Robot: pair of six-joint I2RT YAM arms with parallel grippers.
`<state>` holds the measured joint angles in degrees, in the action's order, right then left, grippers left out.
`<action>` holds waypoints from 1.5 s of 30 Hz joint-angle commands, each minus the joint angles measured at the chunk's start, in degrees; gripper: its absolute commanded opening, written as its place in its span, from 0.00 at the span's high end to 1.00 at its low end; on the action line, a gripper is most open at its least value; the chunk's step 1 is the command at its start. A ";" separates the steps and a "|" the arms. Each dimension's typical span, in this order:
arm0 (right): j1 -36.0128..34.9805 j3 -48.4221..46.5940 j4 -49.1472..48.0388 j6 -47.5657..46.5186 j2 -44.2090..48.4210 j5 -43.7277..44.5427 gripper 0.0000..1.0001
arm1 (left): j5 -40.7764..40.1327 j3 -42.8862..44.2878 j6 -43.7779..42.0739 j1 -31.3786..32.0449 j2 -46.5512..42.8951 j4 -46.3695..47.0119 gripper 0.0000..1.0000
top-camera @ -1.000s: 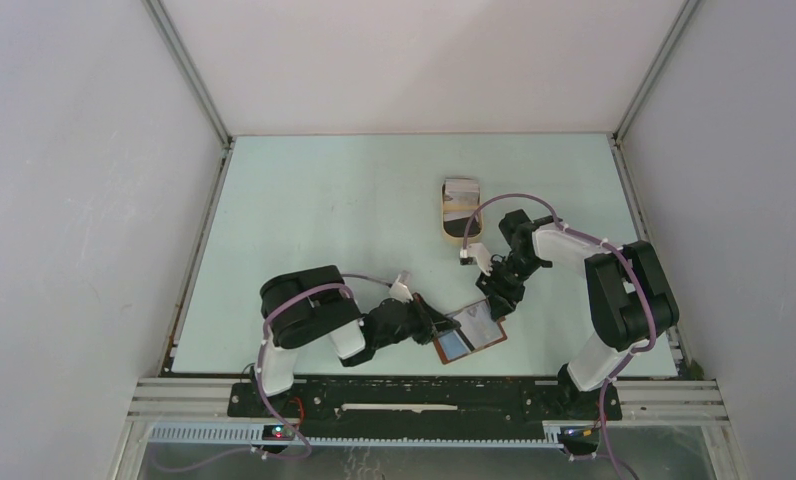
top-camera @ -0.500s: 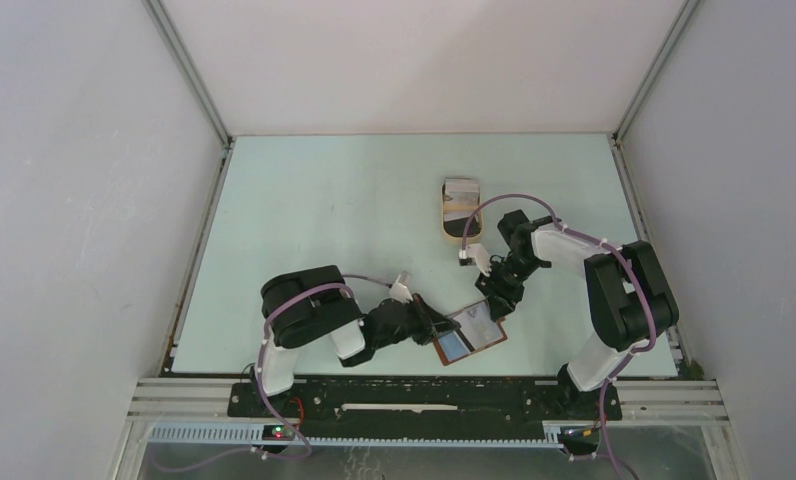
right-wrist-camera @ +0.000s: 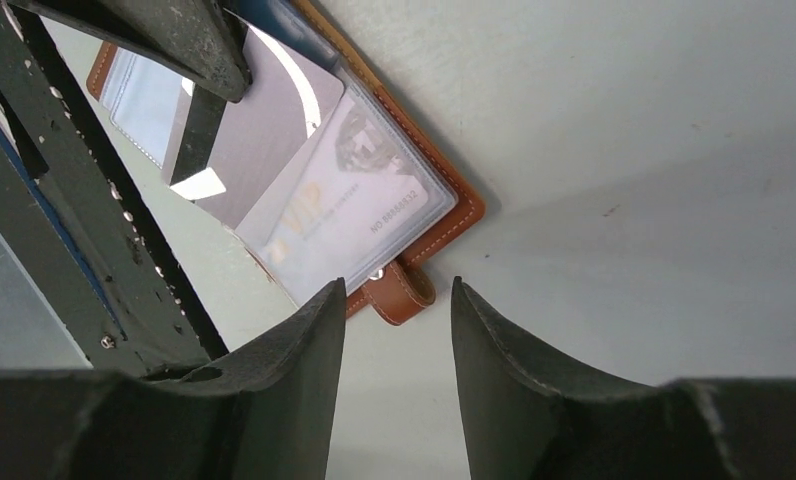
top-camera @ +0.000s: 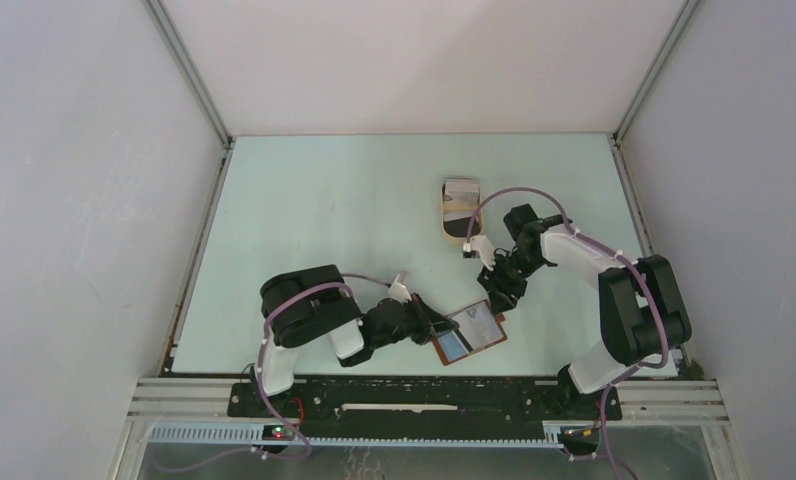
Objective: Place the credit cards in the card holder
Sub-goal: Insert the credit card into the card holder.
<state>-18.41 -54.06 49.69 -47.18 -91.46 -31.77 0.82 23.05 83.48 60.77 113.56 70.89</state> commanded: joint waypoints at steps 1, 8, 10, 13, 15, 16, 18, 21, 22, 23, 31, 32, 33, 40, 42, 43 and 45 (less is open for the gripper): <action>0.31 -0.88 -1.76 0.67 3.69 -0.01 0.48 | -0.05 -1.60 -2.94 -0.83 0.23 -2.33 1.00; -2.52 -0.23 -2.88 0.22 3.46 -2.13 0.65 | 0.23 -1.26 -3.01 -1.01 0.92 -2.08 1.00; -3.78 -0.34 -3.18 0.67 1.81 -0.99 0.69 | 0.24 -1.25 -2.99 -1.01 0.98 -2.09 1.00; -4.68 -0.98 -2.96 1.64 -0.89 0.00 0.76 | 0.32 -1.15 -3.00 -1.01 1.20 -2.10 1.00; -5.11 -1.13 -3.13 1.99 -2.28 0.77 0.79 | 0.60 -1.04 -2.98 -1.01 1.36 -2.10 1.00; -5.26 -1.09 -3.12 2.10 -2.85 1.21 0.80 | 0.67 -0.99 -2.97 -1.01 1.46 -2.13 1.00; -5.63 -1.27 -3.00 2.46 -4.03 1.81 0.83 | 0.92 -0.99 -2.97 -1.01 1.59 -2.10 1.00; -6.14 -1.51 -2.99 2.78 -5.42 2.73 0.85 | 1.13 -0.99 -3.06 -1.01 1.59 -2.00 1.00; -6.33 -1.52 -2.94 2.87 -5.67 2.98 0.86 | 1.26 -1.07 -3.13 -1.01 1.58 -2.07 1.00; -6.50 -1.55 -3.00 2.96 -5.90 3.27 0.87 | 1.35 -1.07 -3.21 -1.01 1.57 -1.99 1.00; -6.99 -1.65 -3.09 3.15 -5.77 3.57 0.87 | 2.53 -1.31 -3.24 -1.01 1.88 -1.98 1.00; -6.99 -1.66 -3.09 3.15 -5.75 3.47 0.87 | 2.79 -1.18 -3.17 -1.01 1.92 -1.92 1.00; -6.99 -1.64 -2.95 3.15 -5.75 3.39 0.87 | 3.05 -1.17 -3.03 -1.01 1.98 -1.98 1.00; -7.14 -1.62 -2.97 3.08 -5.86 3.52 0.87 | 4.85 -1.64 -1.87 -1.01 0.78 -3.60 1.00; -7.24 -1.59 -2.95 3.06 -5.79 3.64 0.87 | 5.51 -1.69 -1.36 -1.01 0.62 -4.21 1.00; -7.36 -1.61 -2.94 3.10 -5.75 3.72 0.87 | 5.77 -1.69 -1.15 -1.01 0.69 -4.21 1.00; -7.41 -1.59 -3.01 3.08 -5.75 3.73 0.86 | 6.43 -1.48 -0.60 -1.01 0.97 -4.20 1.00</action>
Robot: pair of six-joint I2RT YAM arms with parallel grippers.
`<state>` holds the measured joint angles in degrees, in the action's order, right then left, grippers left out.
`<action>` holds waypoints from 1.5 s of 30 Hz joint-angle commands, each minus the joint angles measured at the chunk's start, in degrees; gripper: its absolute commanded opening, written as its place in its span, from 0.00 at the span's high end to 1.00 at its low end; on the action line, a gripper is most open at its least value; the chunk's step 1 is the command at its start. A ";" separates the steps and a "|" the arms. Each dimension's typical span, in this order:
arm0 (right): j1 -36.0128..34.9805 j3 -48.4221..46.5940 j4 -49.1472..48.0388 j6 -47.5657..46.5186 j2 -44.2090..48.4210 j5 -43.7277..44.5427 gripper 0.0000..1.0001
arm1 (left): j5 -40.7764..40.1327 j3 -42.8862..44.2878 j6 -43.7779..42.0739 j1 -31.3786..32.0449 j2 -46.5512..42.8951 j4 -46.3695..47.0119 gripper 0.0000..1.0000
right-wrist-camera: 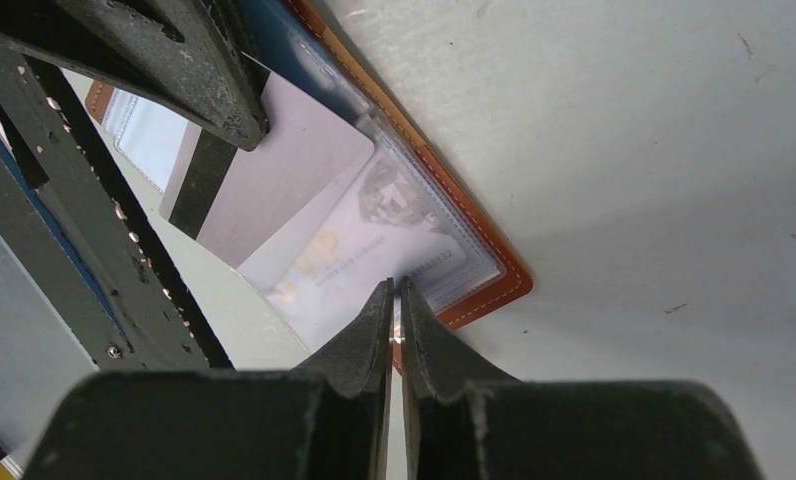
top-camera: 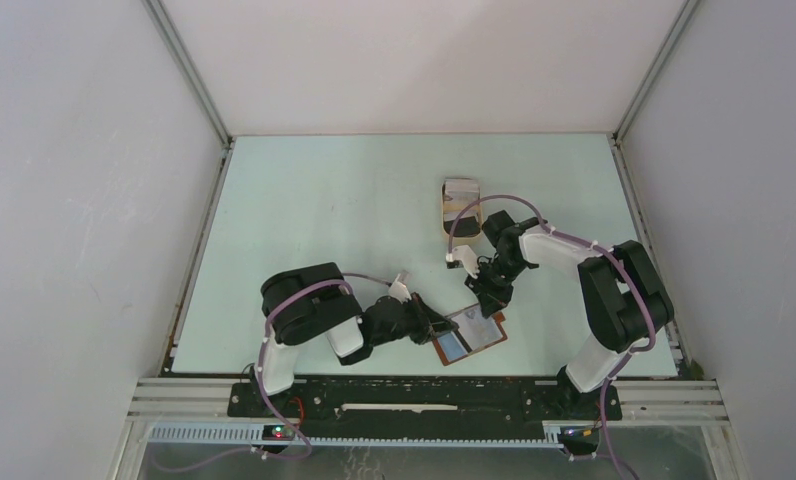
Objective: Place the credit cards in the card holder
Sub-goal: Insert the credit card into the card holder.
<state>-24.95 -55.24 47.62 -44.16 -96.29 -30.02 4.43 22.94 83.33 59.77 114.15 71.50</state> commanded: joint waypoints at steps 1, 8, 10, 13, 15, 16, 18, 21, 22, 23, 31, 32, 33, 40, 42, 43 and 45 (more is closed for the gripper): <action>-0.89 -0.43 -0.94 0.04 -0.87 2.03 0.87 | 3.20 -1.21 -0.29 0.00 0.57 -4.82 1.00; -1.24 -0.46 -0.91 -0.09 -0.78 2.03 0.86 | 3.11 -0.49 0.95 0.00 1.29 -4.91 1.00; -1.32 -0.47 -0.87 -0.13 -0.74 2.03 0.86 | 2.90 -0.06 0.75 0.00 1.56 -5.16 1.00; -1.41 -0.48 -0.79 -0.13 -0.60 1.99 0.86 | 2.83 0.96 0.38 -0.13 2.19 -5.69 1.00; -1.41 -0.47 -0.84 -0.15 -0.41 1.83 0.85 | 2.79 1.51 0.06 -0.18 2.51 -5.92 1.00; -1.42 -0.41 -0.78 -0.14 -0.31 1.83 0.85 | 2.78 1.76 -0.32 -0.25 2.50 -6.24 1.00; -1.42 -0.48 -0.78 -0.13 -0.22 1.76 0.85 | 2.82 2.23 -0.83 -0.43 2.53 -6.99 1.00; -1.46 -0.46 -0.80 -0.13 -0.19 1.56 0.84 | 2.66 2.40 -1.10 -0.68 2.45 -7.34 1.00; -1.45 -0.47 -0.82 -0.13 -0.13 1.55 0.84 | 2.58 2.50 -1.19 -0.77 2.40 -7.47 1.00; -1.42 -0.48 -0.78 -0.13 -0.13 1.55 0.84 | 2.53 2.59 -1.23 -0.83 2.44 -7.52 1.00; -1.47 -0.48 -0.91 0.25 2.50 0.58 0.80 | 2.78 3.75 -2.01 -1.06 3.18 -8.02 1.00; -1.42 -0.46 -0.95 0.30 3.15 0.44 0.79 | 2.78 3.82 -2.00 -1.10 3.33 -8.05 1.00; -1.37 -0.47 -0.96 0.38 3.82 0.23 0.78 | 2.80 3.93 -2.09 -1.14 3.36 -8.09 1.00; -0.98 0.06 -1.13 -0.27 8.95 -1.83 0.76 | 2.61 4.22 -2.65 -1.32 3.36 -8.66 1.00; -0.98 0.65 -1.06 -1.42 10.82 -2.86 0.77 | 2.69 4.26 -2.72 -1.32 3.36 -8.66 1.00; -0.98 1.01 -0.94 -2.44 11.99 -3.83 0.77 | 2.77 4.30 -2.75 -1.32 3.39 -8.66 1.00; -1.16 1.89 -0.35 -4.88 14.87 -6.68 0.78 | 2.80 4.31 -2.80 -1.36 3.44 -8.66 1.00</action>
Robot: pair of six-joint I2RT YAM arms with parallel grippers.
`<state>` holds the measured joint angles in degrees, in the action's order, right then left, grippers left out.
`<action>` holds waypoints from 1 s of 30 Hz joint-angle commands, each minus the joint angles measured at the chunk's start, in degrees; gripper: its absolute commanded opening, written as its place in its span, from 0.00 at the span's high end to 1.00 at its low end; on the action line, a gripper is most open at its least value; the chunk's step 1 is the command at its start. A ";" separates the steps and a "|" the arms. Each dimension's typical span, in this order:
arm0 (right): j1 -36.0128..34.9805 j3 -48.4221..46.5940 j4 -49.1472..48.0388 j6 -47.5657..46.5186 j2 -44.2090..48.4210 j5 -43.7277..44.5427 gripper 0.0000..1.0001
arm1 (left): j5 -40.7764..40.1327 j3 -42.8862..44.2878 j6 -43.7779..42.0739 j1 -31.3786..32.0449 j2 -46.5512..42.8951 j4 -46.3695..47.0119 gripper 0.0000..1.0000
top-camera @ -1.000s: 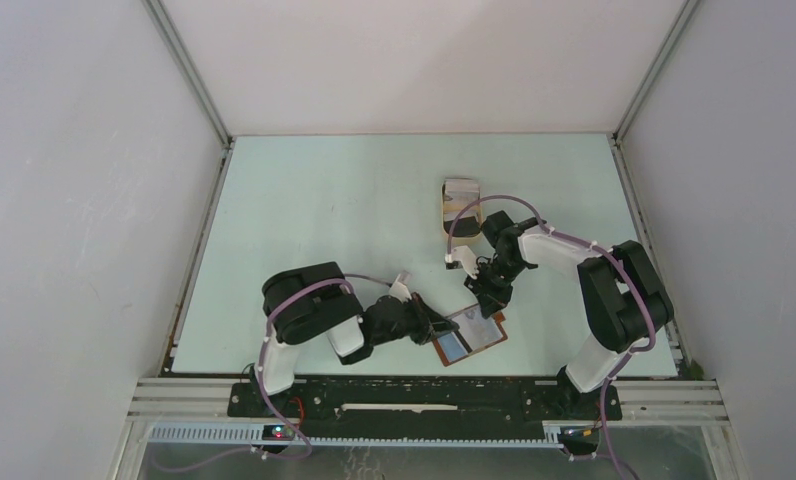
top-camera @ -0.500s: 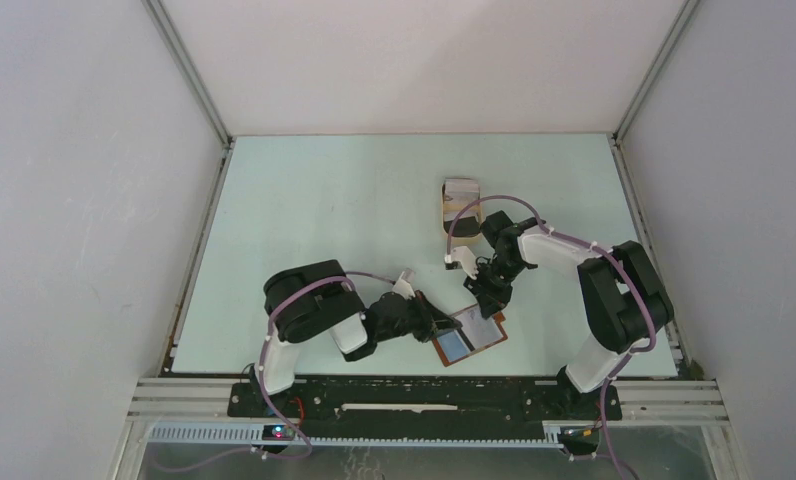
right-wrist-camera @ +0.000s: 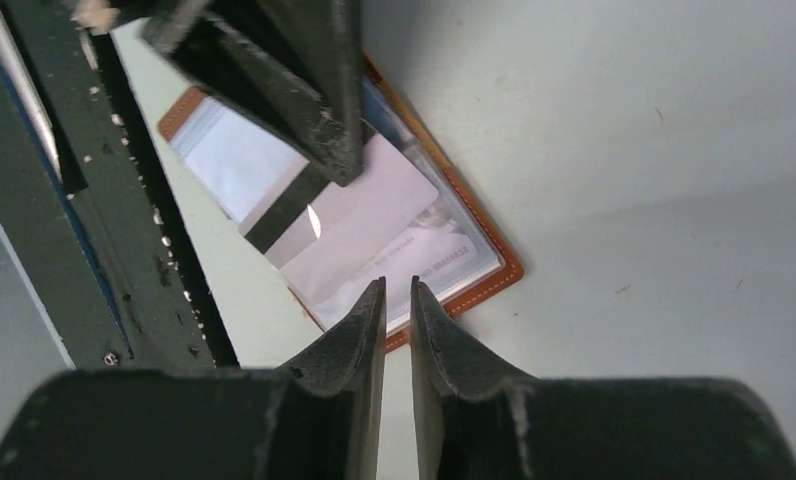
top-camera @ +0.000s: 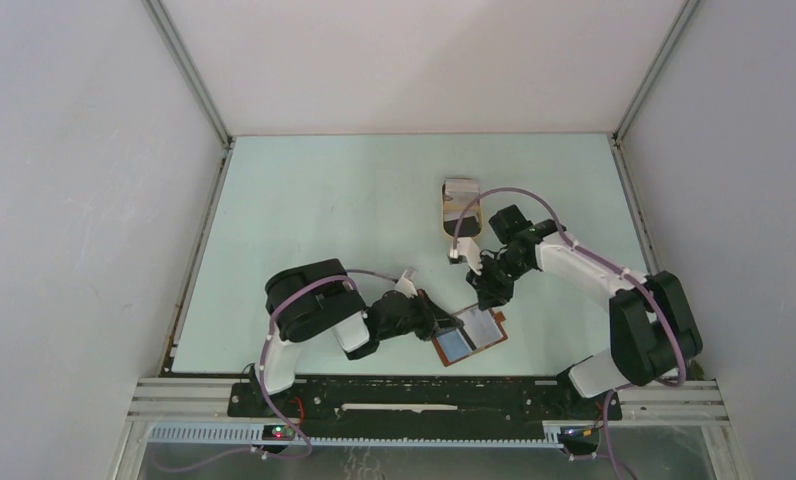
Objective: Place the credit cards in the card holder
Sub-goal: Insert the credit card into the card holder.
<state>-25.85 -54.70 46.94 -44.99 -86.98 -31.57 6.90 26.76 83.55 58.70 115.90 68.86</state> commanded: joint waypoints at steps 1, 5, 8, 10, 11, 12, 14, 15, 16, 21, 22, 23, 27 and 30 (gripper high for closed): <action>-0.52 1.88 0.62 -6.45 7.05 -7.09 0.78 | 0.42 0.49 -3.06 -0.33 1.73 -6.02 1.00; -3.33 5.55 0.44 -14.81 13.47 -12.05 0.78 | 0.49 0.55 -3.12 -0.32 1.66 -6.02 0.98; -6.79 8.82 0.04 -22.82 17.64 -13.94 0.79 | 0.57 0.56 -3.17 -0.35 1.69 -6.06 0.93; -9.87 10.79 -1.23 -26.23 19.44 -13.26 0.81 | 0.62 0.57 -3.22 -0.34 1.71 -6.02 0.90; -11.46 11.62 -2.55 -26.39 20.03 -12.15 0.82 | 0.66 0.57 -3.24 -0.39 1.63 -6.02 0.88; -13.14 12.31 -4.24 -25.99 20.24 -10.53 0.83 | 0.74 0.57 -3.22 -0.42 1.61 -6.02 0.87; -16.59 12.86 -7.12 -24.54 19.61 -7.31 0.88 | 0.86 0.66 -3.27 -0.43 1.70 -6.02 0.85; -18.00 12.86 -7.94 -24.00 18.63 -5.65 0.90 | 0.90 0.70 -3.29 -0.43 1.71 -6.02 0.84; -19.22 12.86 -8.69 -23.17 17.79 -4.15 0.92 | 0.92 0.74 -3.30 -0.43 1.70 -6.00 0.84; -24.20 12.86 -12.71 -19.82 13.59 3.06 0.98 | 1.11 0.83 -3.30 -0.43 1.93 -5.85 0.83; -24.92 12.86 -13.51 -19.24 13.00 4.09 0.99 | 1.10 0.91 -3.30 -0.43 1.96 -5.84 0.83; -25.52 12.86 -14.18 -18.84 12.43 4.99 0.99 | 1.17 1.00 -3.30 -0.43 1.96 -5.89 0.83; -27.65 12.88 -15.71 -17.66 9.92 8.19 0.99 | 1.37 1.18 -3.29 -0.43 2.24 -5.88 0.82; -28.35 12.87 -16.33 -17.28 8.83 10.00 1.00 | 1.51 1.17 -3.31 -0.42 2.31 -5.84 0.82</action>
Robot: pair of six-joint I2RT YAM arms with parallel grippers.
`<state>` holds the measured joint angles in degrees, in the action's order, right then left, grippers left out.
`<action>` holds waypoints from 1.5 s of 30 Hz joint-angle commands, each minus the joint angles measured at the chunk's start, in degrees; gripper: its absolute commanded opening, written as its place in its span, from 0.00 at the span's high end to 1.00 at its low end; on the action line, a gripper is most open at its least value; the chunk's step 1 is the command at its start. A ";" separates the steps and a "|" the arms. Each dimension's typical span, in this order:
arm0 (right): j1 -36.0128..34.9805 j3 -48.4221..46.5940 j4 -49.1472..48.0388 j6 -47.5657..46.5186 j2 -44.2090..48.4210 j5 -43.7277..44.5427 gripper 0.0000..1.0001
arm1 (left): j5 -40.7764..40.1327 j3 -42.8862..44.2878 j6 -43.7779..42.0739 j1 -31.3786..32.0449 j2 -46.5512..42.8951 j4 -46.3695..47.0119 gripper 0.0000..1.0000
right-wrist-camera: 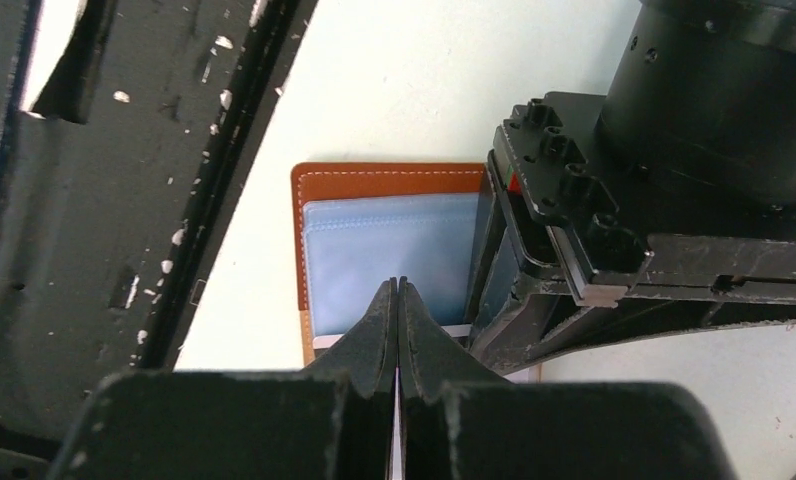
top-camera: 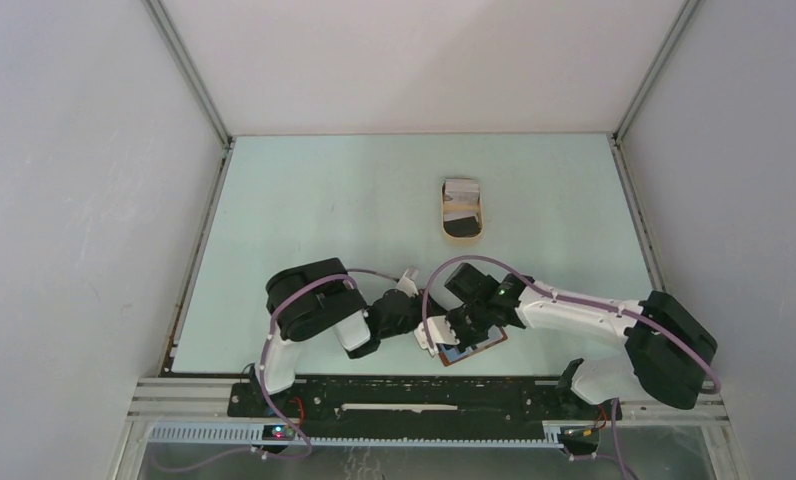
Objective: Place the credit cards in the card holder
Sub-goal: Insert the credit card into the card holder.
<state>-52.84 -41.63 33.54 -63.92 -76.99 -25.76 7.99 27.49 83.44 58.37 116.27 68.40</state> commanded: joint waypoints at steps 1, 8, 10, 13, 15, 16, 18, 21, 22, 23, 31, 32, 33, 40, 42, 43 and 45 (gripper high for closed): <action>-1.46 -0.21 -2.93 1.63 -1.34 4.46 1.00 | 0.38 0.44 -3.20 -0.10 1.91 -5.38 0.82; -1.48 -0.19 -2.31 1.49 -2.52 7.66 1.00 | 0.53 0.38 -3.20 -0.18 1.94 -5.27 0.81; -1.52 -0.08 -2.01 1.28 -2.80 8.84 1.00 | 0.49 0.38 -3.19 -0.19 1.92 -5.21 0.80; -1.43 0.60 -2.06 0.84 -2.38 10.14 1.00 | 0.58 0.38 -3.20 -0.19 1.92 -5.21 0.79; -1.19 1.03 -1.78 0.46 -1.67 10.31 1.00 | 0.54 0.30 -3.29 -0.19 1.94 -5.21 0.77; -0.94 1.23 -1.66 0.33 -1.33 10.36 1.00 | 0.58 0.29 -3.33 -0.16 1.94 -5.25 0.75; -0.35 1.58 -1.37 0.01 -0.68 10.31 1.00 | 0.53 0.29 -3.29 -0.19 1.92 -5.25 0.73; 0.82 1.96 -0.78 -0.20 0.21 10.12 1.00 | 0.60 0.29 -3.42 -0.19 1.96 -5.21 0.68; 1.22 2.11 -0.62 -0.26 0.52 10.05 1.00 | 0.66 0.28 -3.42 -0.19 2.02 -5.21 0.67; 1.63 2.22 -0.44 -0.38 0.78 10.03 1.00 | 0.65 0.29 -3.42 -0.19 2.02 -5.21 0.67; 4.90 2.61 0.09 -0.50 1.23 10.35 1.00 | 0.63 0.14 -3.49 -0.27 1.72 -5.23 0.65; 5.24 2.68 0.21 -0.43 1.27 10.37 1.00 | 0.56 0.12 -3.46 -0.27 1.64 -5.21 0.65; 5.57 2.63 0.32 -0.36 1.36 10.38 1.00 | 0.58 0.05 -3.46 -0.33 1.56 -5.21 0.65; 7.81 2.65 0.97 0.09 2.47 9.46 1.00 | 0.49 -0.77 -3.94 -0.79 0.29 -4.92 0.64; 8.41 2.60 1.26 0.19 2.78 8.97 1.00 | 0.42 -1.17 -4.19 -0.96 -0.40 -4.86 0.63; 8.65 2.60 1.35 0.32 2.99 8.60 1.00 | 0.38 -1.32 -4.43 -1.04 -0.77 -4.86 0.63; 9.29 2.57 1.80 0.55 3.71 7.17 0.97 | 0.37 -1.54 -4.87 -1.06 -1.77 -4.86 0.62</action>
<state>-44.93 -39.24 33.50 -63.31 -75.70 -17.91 8.86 27.57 83.11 57.91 115.98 69.76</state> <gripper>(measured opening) 0.010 0.366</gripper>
